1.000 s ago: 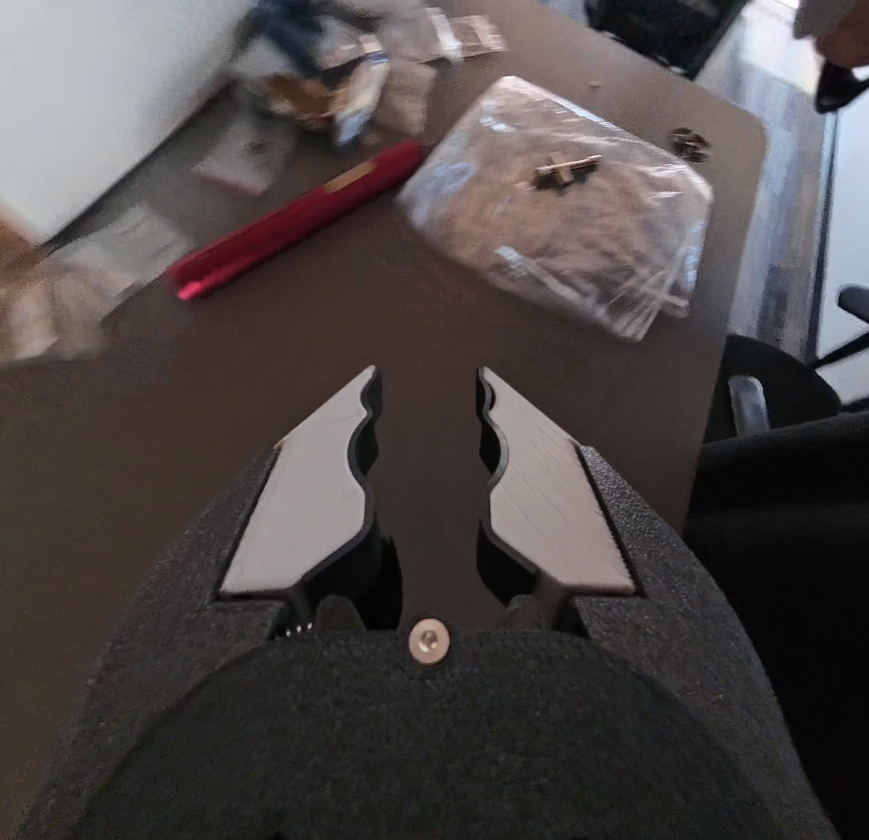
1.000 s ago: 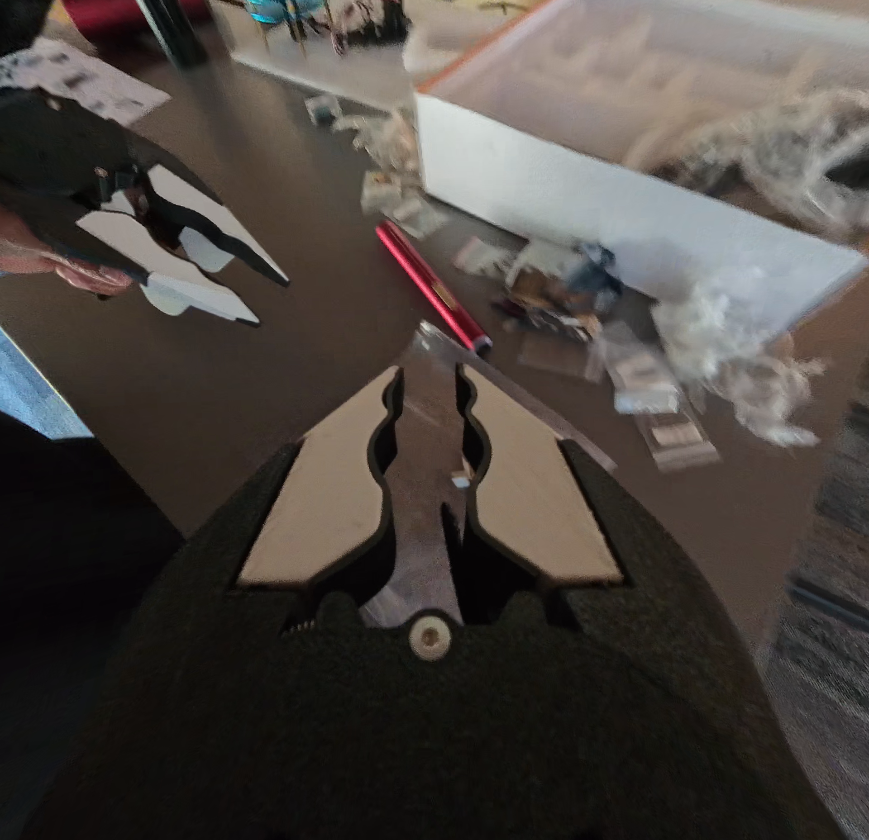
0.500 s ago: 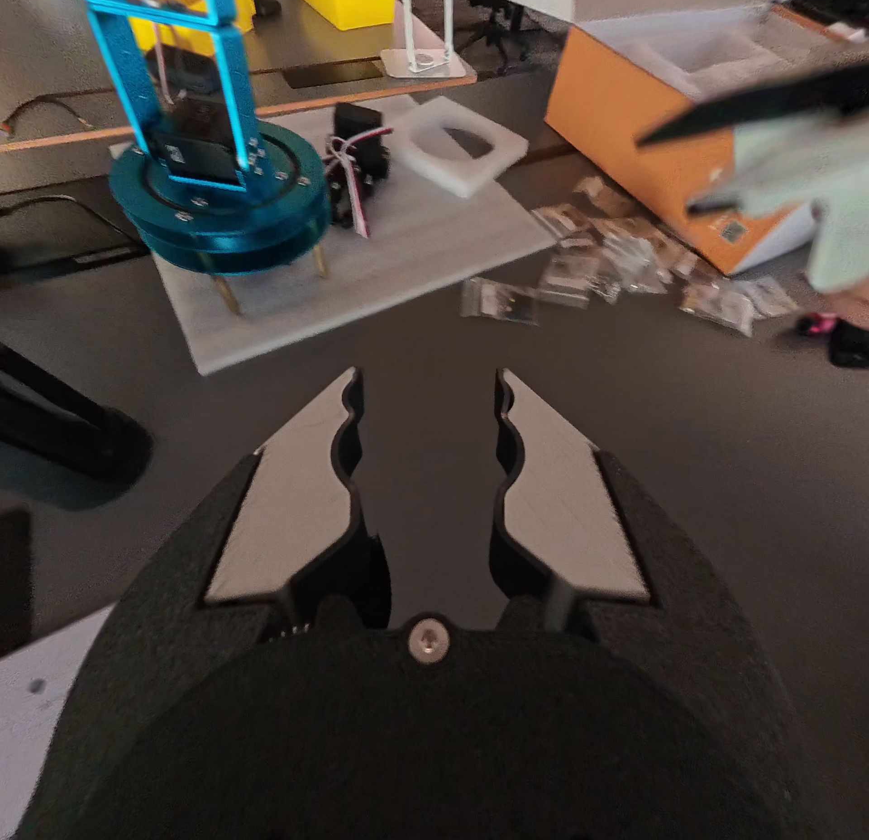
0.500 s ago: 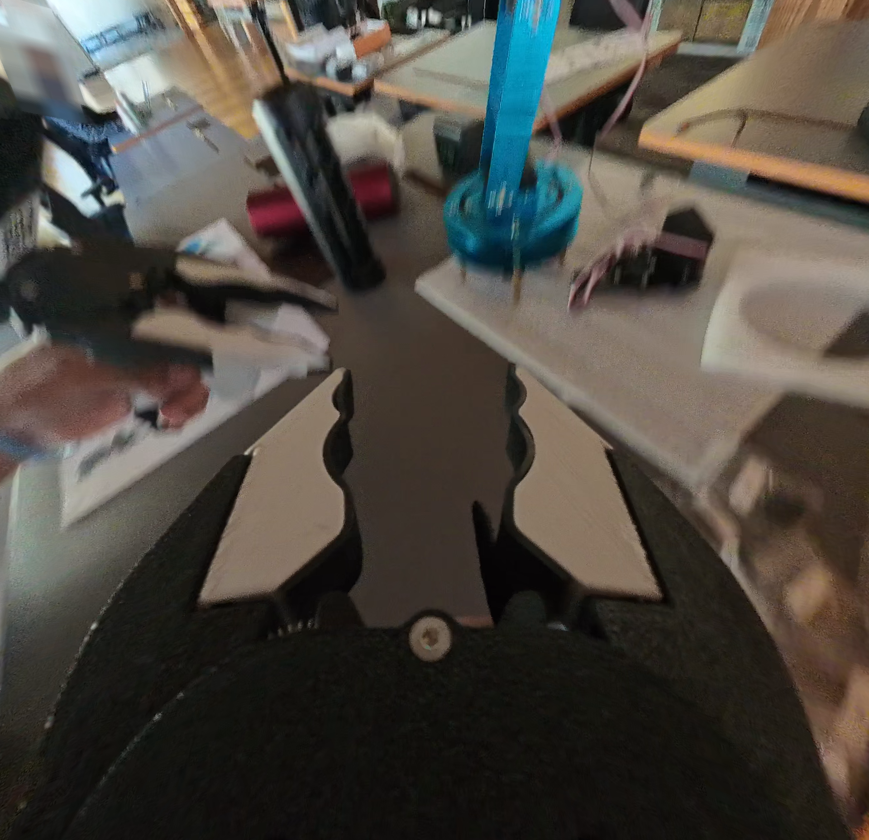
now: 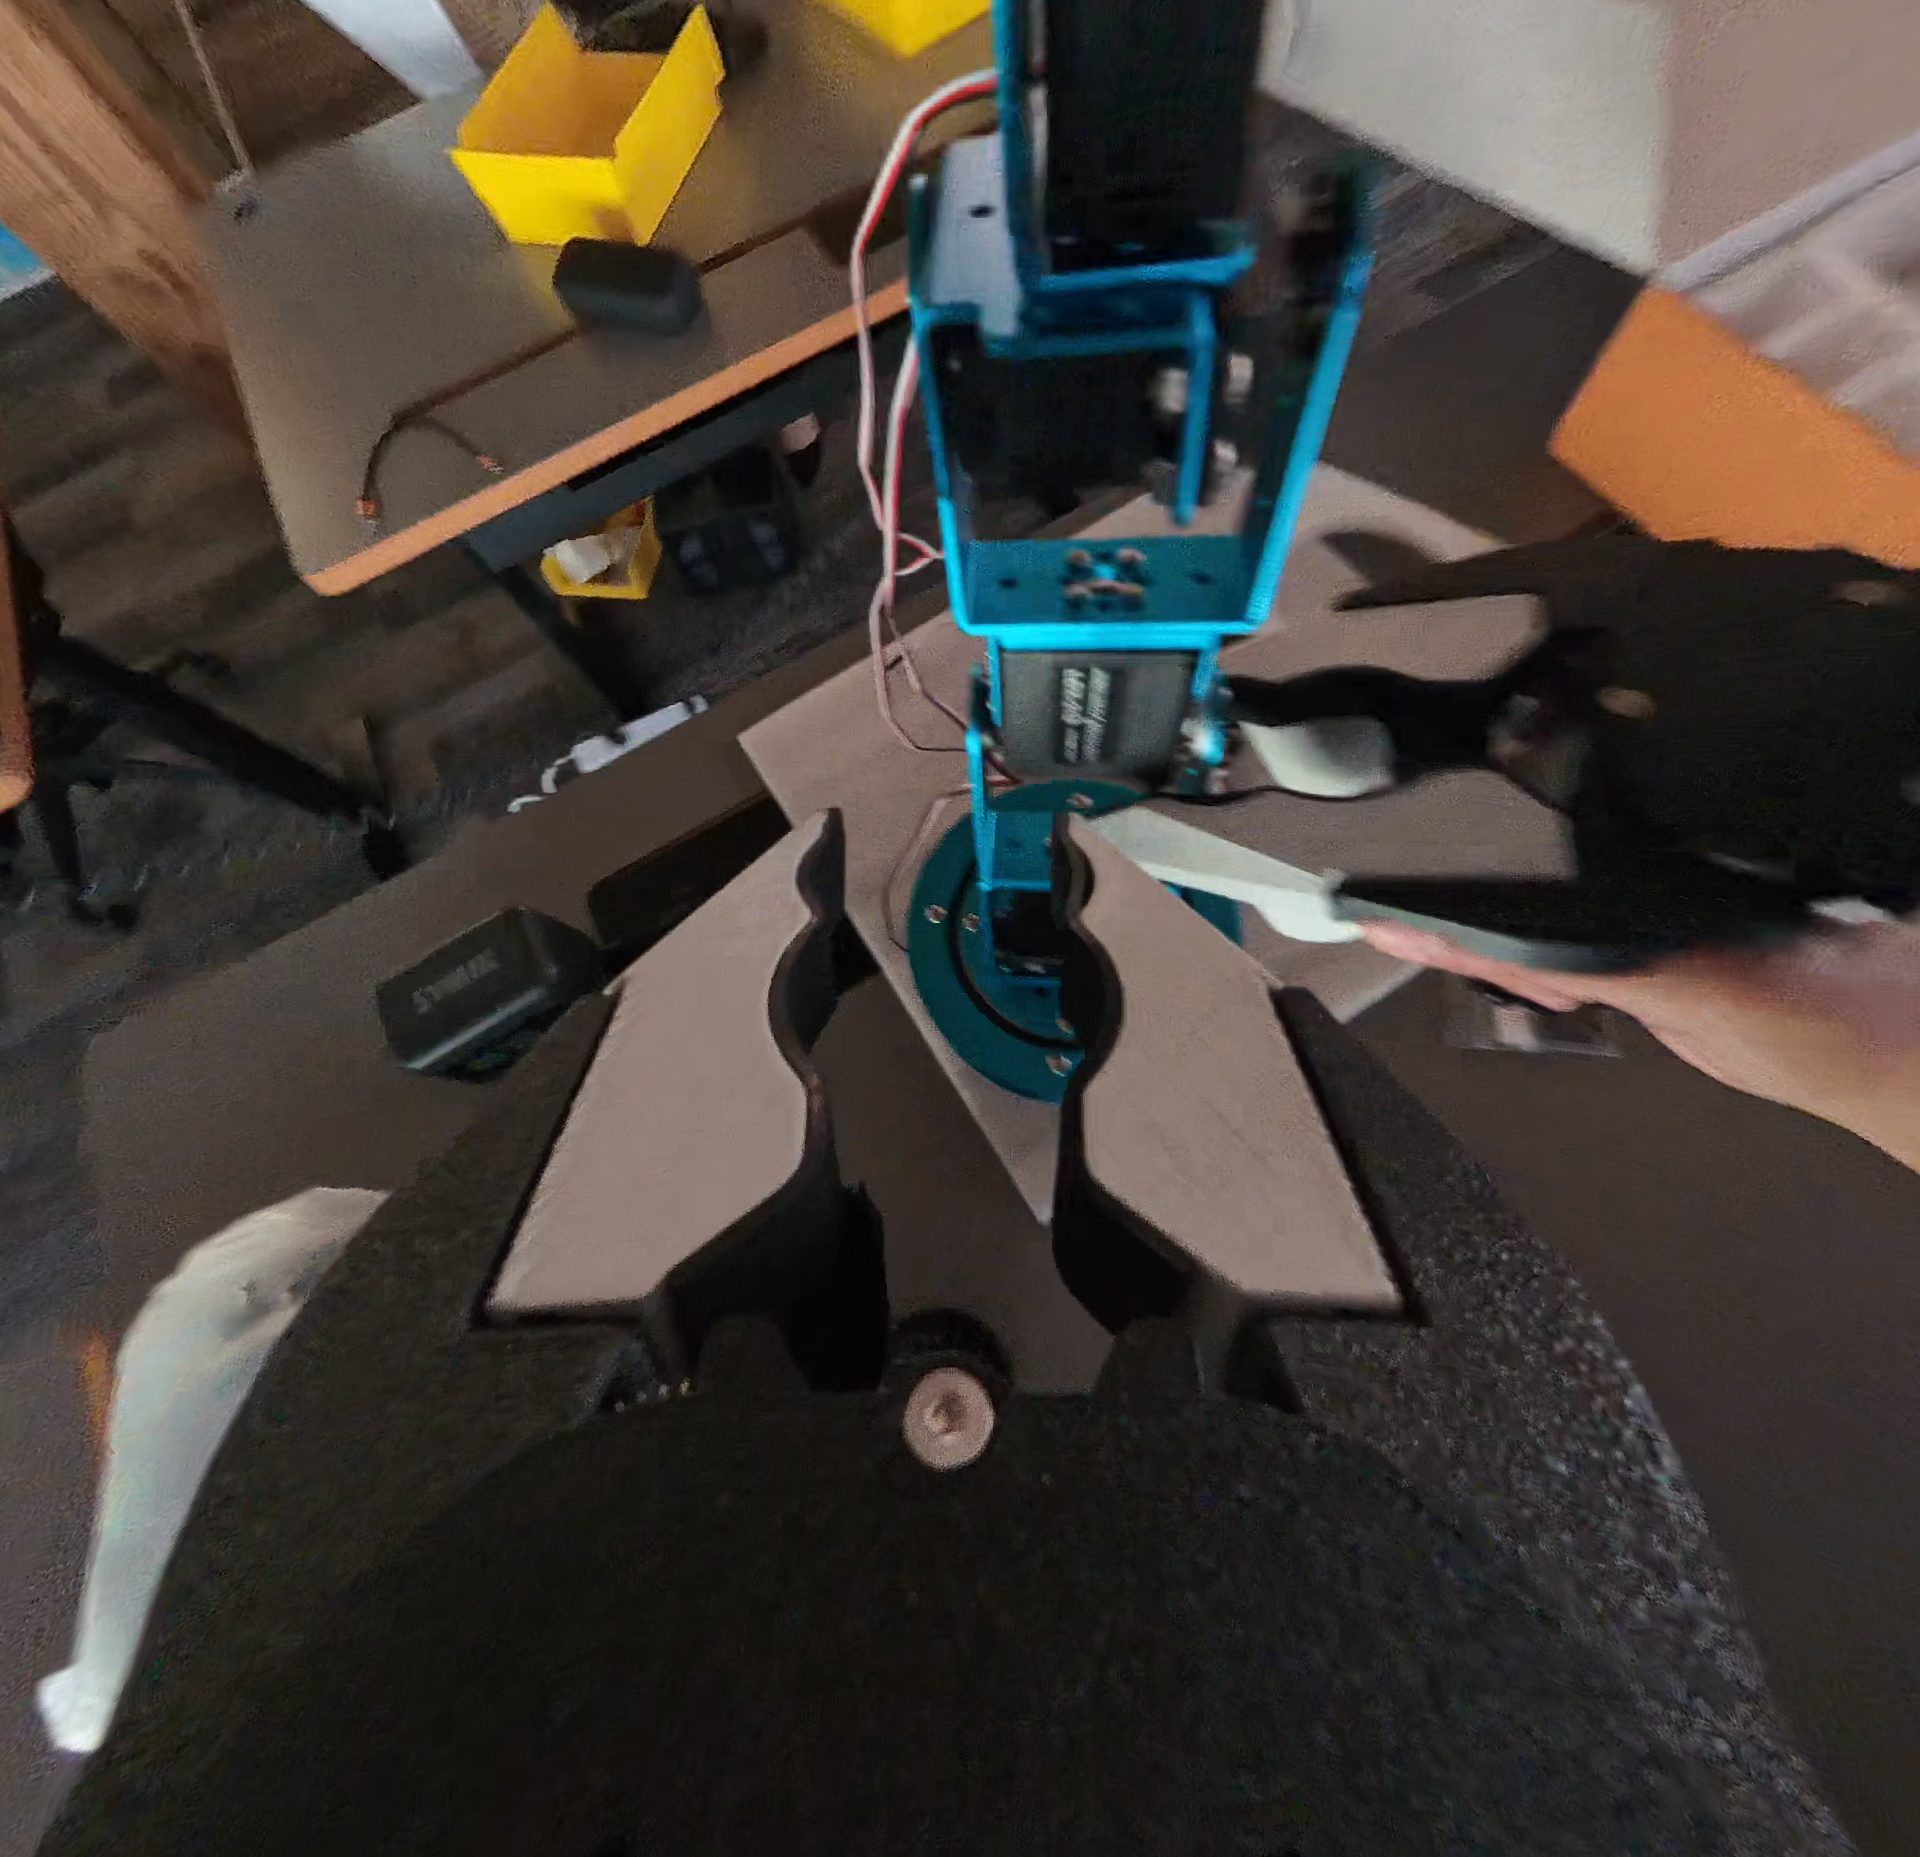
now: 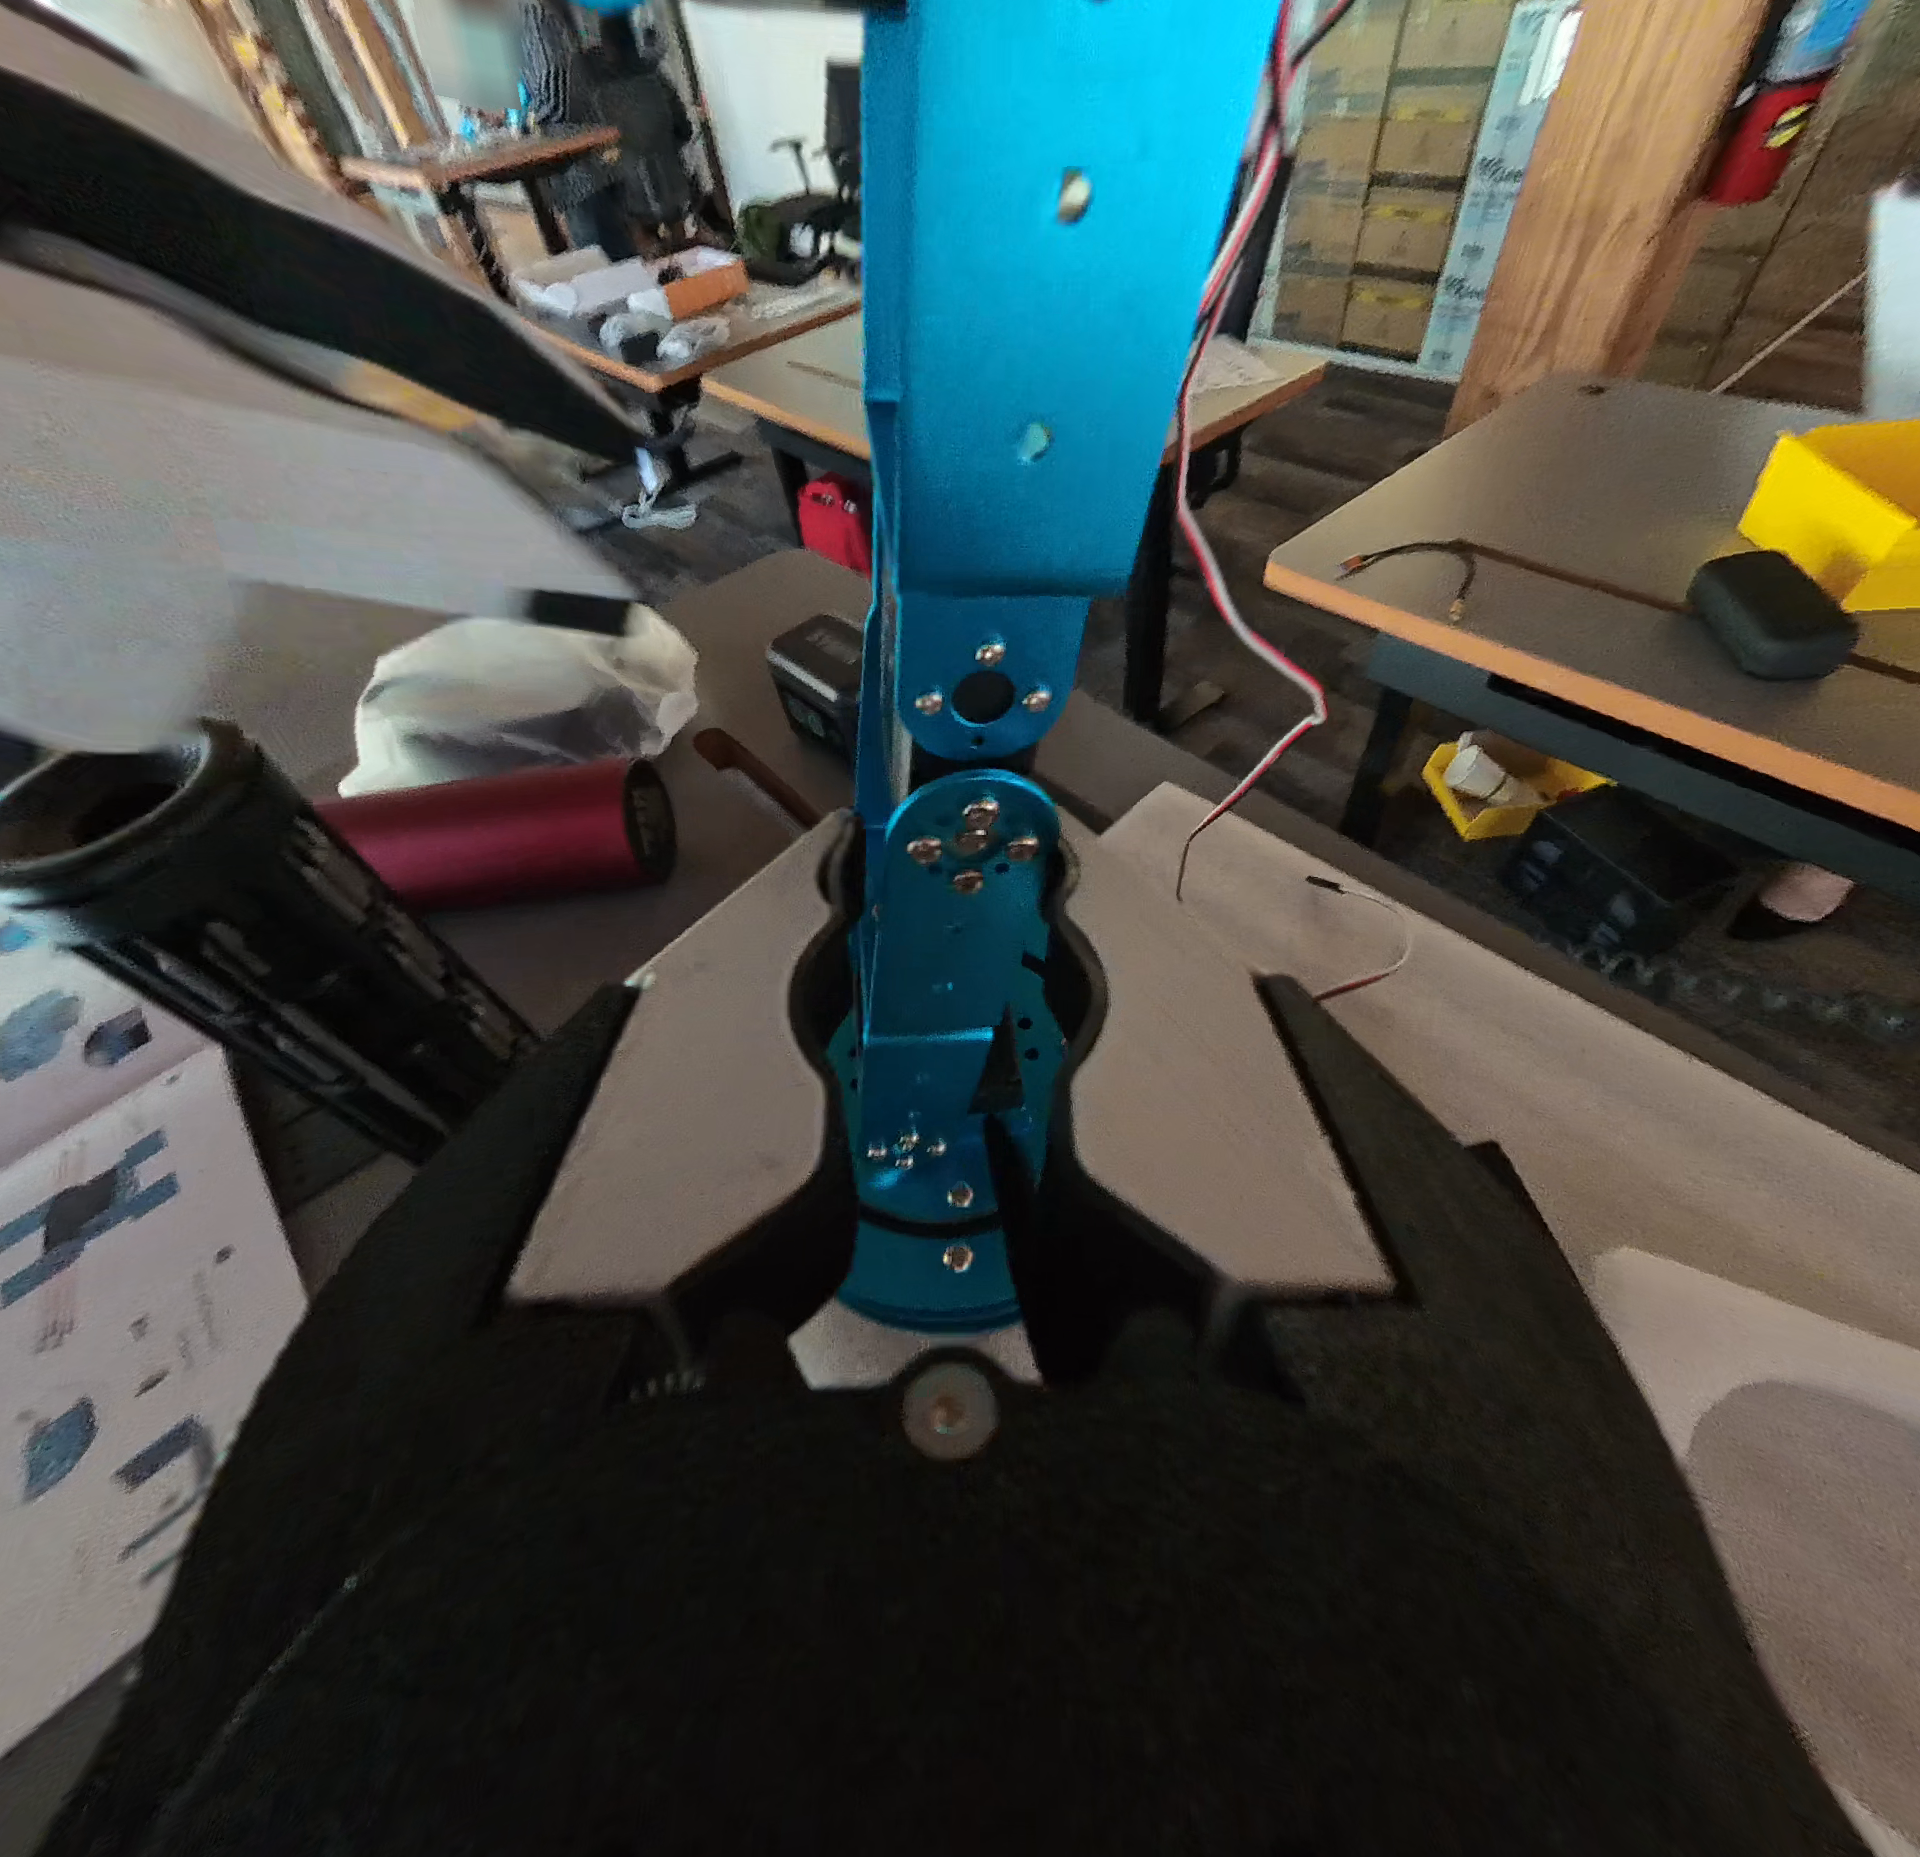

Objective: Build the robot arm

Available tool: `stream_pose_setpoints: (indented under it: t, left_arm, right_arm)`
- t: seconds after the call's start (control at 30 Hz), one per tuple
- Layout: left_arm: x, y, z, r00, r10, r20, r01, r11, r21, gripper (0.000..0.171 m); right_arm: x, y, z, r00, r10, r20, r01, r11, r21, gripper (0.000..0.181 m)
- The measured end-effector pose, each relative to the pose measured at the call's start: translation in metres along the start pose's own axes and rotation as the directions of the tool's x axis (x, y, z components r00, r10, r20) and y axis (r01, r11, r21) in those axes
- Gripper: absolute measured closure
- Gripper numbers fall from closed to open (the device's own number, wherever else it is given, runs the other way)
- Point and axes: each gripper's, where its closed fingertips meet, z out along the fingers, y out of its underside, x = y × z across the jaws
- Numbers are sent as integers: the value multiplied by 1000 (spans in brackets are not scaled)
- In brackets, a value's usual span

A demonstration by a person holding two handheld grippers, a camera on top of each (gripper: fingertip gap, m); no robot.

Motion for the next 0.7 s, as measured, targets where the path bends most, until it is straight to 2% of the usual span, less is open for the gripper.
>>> stream_pose_setpoints:
  t: [0.07, 0.13, 0.17, 0.27, 0.33, 0.4, 0.5, 0.53, 0.7]
  left_arm:
    - [-6, 3, 23, 998, 40, 47, -37, 998, -54, 136]
    - [3, 6, 38, 999, 38, 31, -36, 997, -66, 138]
    - [8, 6, 42, 999, 33, 20, -32, 998, -59, 146]
    - [12, 3, 47, 997, 65, 31, -64, 998, -30, 148]
    - [6, 13, 48, 994, 97, 58, -92, 992, -90, 149]
    - [2, 21, 44, 990, 114, 80, -105, 989, -102, 149]
    - [11, 16, 47, 996, 85, 33, -82, 994, -72, 149]
    - [13, 16, 50, 997, 79, 27, -77, 994, -74, 154]
    - [14, 14, 55, 993, 107, 48, -102, 990, -98, 157]
  right_arm:
    - [3, -6, -3, 1000, 29, -10, -28, 998, 50, 156]
    - [2, -6, -4, 999, 40, 9, -41, 997, 61, 156]
    - [3, -5, -4, 999, 40, 9, -41, 997, 62, 156]
    - [9, -6, -5, 998, 63, 23, -64, 996, 55, 156]
    - [9, -7, -5, 994, 91, 60, -94, 994, 54, 157]
    - [7, -6, -6, 996, 71, 59, -74, 996, 44, 157]
    - [1, -6, -7, 996, 51, 77, -55, 997, 46, 158]
    - [0, -6, -6, 996, 48, 81, -51, 998, 40, 158]
    - [4, -6, -6, 995, 42, 92, -43, 999, 9, 158]
